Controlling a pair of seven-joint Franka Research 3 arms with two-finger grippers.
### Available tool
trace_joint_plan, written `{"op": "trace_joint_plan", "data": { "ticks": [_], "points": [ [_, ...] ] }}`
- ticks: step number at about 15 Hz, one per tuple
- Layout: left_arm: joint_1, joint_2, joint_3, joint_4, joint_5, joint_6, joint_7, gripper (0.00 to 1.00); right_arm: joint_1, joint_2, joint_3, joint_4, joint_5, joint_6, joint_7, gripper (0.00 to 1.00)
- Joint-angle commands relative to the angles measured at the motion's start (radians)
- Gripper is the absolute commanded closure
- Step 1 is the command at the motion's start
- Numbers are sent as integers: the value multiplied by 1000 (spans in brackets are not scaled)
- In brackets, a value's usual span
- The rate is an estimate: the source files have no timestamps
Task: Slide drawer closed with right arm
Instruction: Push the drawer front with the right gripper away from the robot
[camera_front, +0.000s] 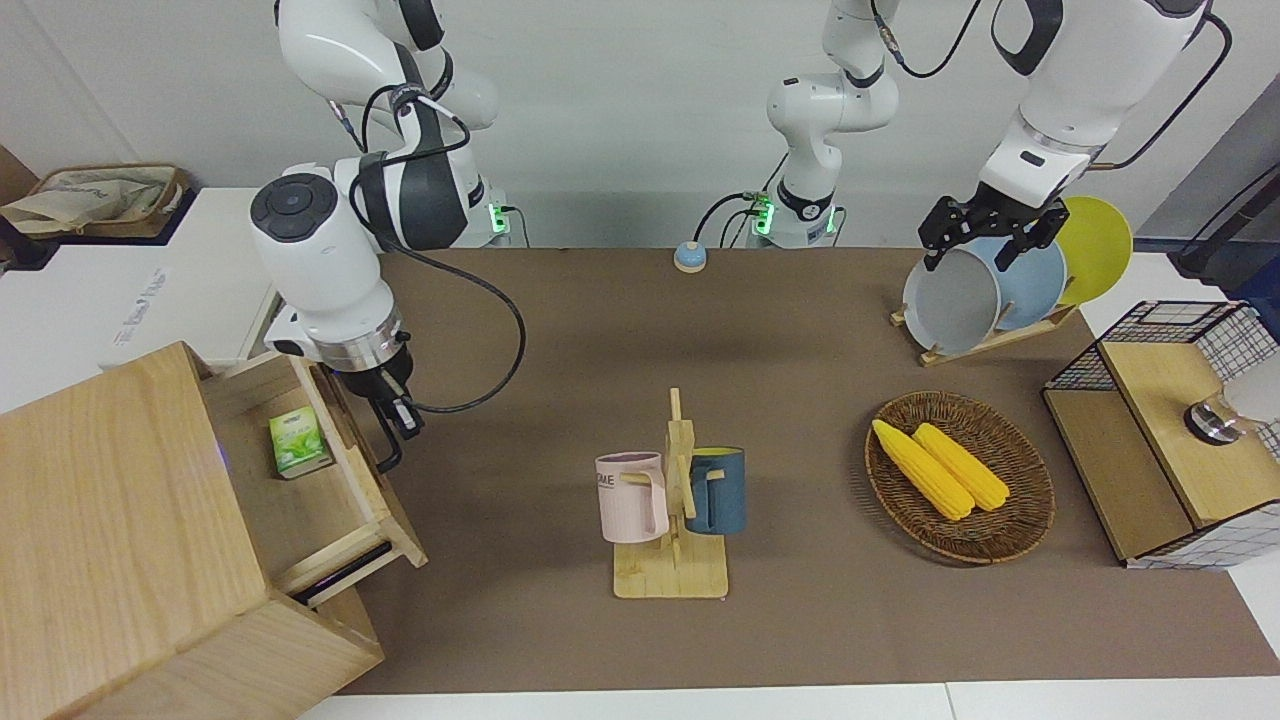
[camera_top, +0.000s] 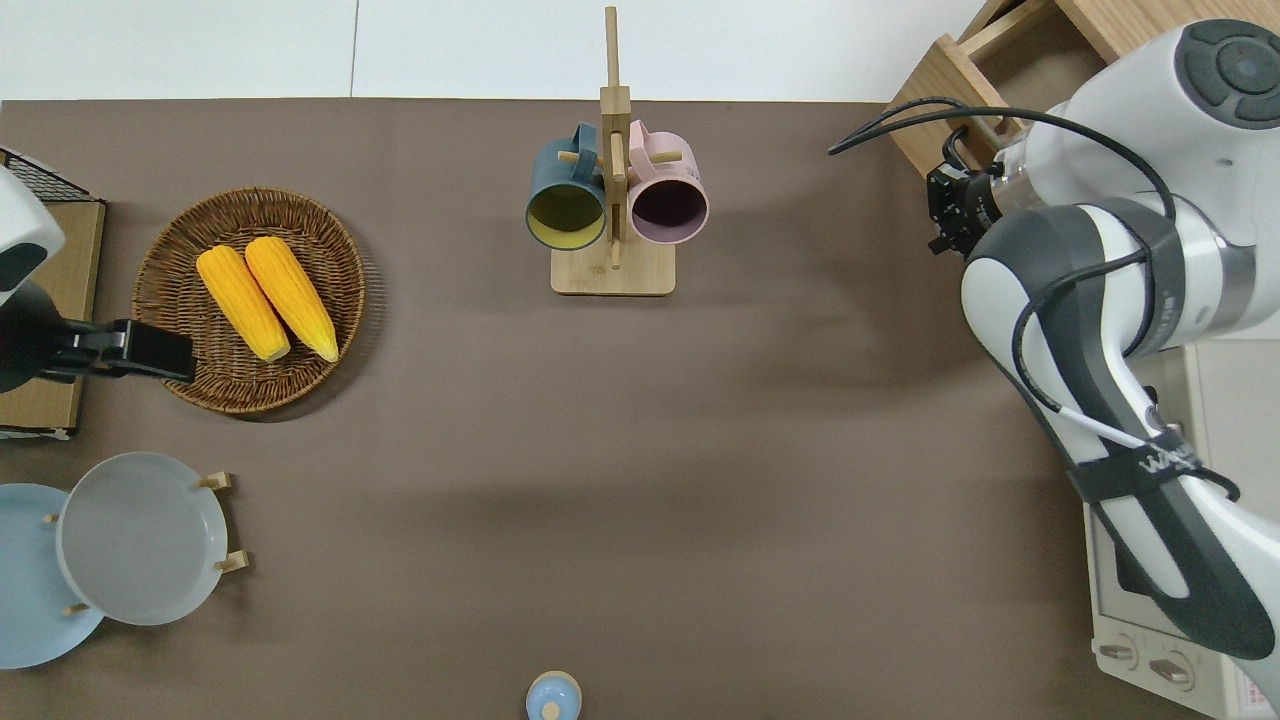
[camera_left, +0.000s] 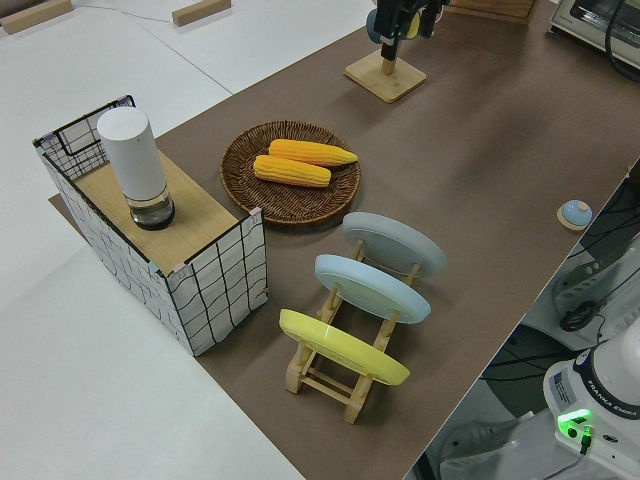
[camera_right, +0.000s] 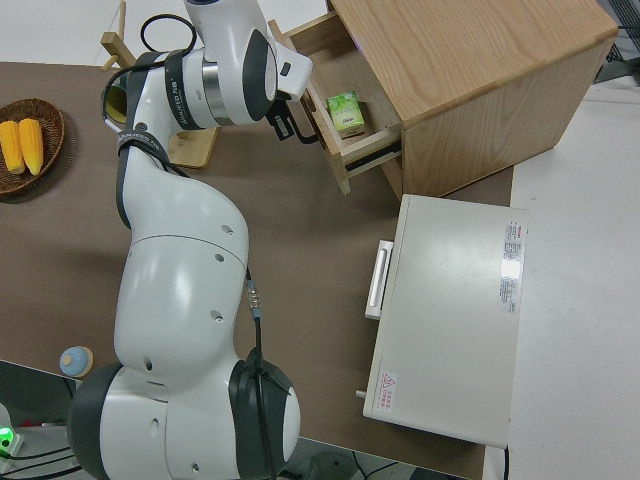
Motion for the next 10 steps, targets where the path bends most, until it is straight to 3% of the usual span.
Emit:
{"op": "trace_joint_plan", "data": {
  "ticks": [1,3,6,10],
  "points": [
    [5,11,-7,26,17,-20,10,7,-54,32,19,40,6,10,-81,1000],
    [5,11,-7,24,17,-20,10,7,-69,39,21,51,6,10,-93,1000],
    [5,11,-7,26,17,-20,10,7,-106,48,48,57,11,12,-124,1000],
    [5,11,-7,26,17,-20,10,7,-127,53,51,60,11,12,-162,1000]
  ]
}}
